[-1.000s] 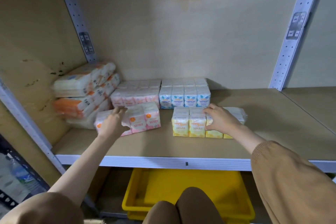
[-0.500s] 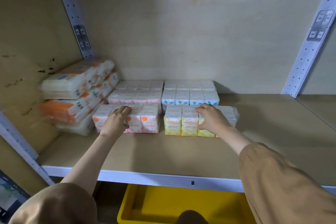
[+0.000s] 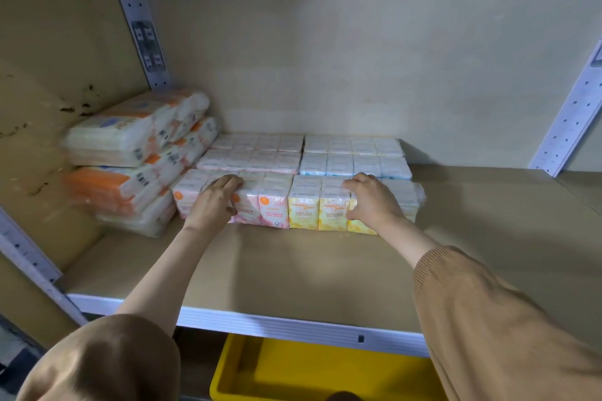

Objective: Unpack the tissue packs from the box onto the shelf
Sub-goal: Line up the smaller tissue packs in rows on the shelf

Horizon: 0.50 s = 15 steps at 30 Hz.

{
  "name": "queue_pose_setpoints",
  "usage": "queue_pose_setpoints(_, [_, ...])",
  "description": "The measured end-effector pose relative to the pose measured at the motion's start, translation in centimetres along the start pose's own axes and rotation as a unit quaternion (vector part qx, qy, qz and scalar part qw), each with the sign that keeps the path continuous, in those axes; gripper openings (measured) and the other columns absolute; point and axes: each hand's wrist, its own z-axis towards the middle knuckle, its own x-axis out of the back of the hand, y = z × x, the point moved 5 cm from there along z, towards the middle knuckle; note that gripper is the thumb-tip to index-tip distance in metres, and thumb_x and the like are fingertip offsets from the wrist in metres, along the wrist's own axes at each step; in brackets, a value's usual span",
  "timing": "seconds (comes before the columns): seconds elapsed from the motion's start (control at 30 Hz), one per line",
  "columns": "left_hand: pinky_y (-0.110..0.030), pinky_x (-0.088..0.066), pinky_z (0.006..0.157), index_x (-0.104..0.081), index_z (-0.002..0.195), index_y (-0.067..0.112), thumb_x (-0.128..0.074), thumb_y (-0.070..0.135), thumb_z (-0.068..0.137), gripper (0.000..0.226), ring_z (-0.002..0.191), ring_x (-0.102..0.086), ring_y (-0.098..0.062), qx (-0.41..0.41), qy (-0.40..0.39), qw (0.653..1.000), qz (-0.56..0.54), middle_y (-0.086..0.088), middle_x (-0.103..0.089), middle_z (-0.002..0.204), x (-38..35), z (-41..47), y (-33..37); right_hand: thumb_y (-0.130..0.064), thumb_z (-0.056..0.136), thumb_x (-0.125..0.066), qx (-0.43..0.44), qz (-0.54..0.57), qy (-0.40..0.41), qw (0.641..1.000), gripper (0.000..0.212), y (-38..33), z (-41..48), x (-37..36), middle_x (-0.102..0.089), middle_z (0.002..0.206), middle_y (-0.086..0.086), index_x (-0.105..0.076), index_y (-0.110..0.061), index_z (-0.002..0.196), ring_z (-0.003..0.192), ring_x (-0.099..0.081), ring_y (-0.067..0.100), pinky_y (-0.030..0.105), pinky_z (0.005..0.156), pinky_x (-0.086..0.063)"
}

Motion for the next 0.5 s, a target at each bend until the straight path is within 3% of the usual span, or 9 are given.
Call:
queue_pose_setpoints(0.3, [-0.042,-0.044,0.096,-0.049,0.129,0.002,-0.068,-0.011,0.066,0.067,0.121,-0.048,-0.036,0.010,-0.044,0.998,0.034,-0.016,-0.049,0.135,0.1,0.4,0.4,-0.009,0.081,-0.067,-0.006,0.001,0.001,1.000,0.061,-0.2,-0.4,0.0,-0.040,0.143,0.006,-0.043,-0.012,0.137,0.132,-0.036,0.022,0.035,0.102,-0.042])
queue_pose_setpoints(0.5, [-0.038,-0.042,0.101,-0.048,0.132,0.009,-0.064,0.002,0.080,0.055,0.124,-0.049,-0.030,0.027,-0.072,0.993,0.087,-0.009,-0.046,0.139,2.2,0.0,2.1,-0.021,0.077,-0.072,-0.006,-0.008,-0.039,0.999,0.057,-0.9,-0.7,1.4,-0.046,0.131,0.009,-0.050,-0.007,0.129,0.124,-0.041,0.024,0.037,0.096,-0.045])
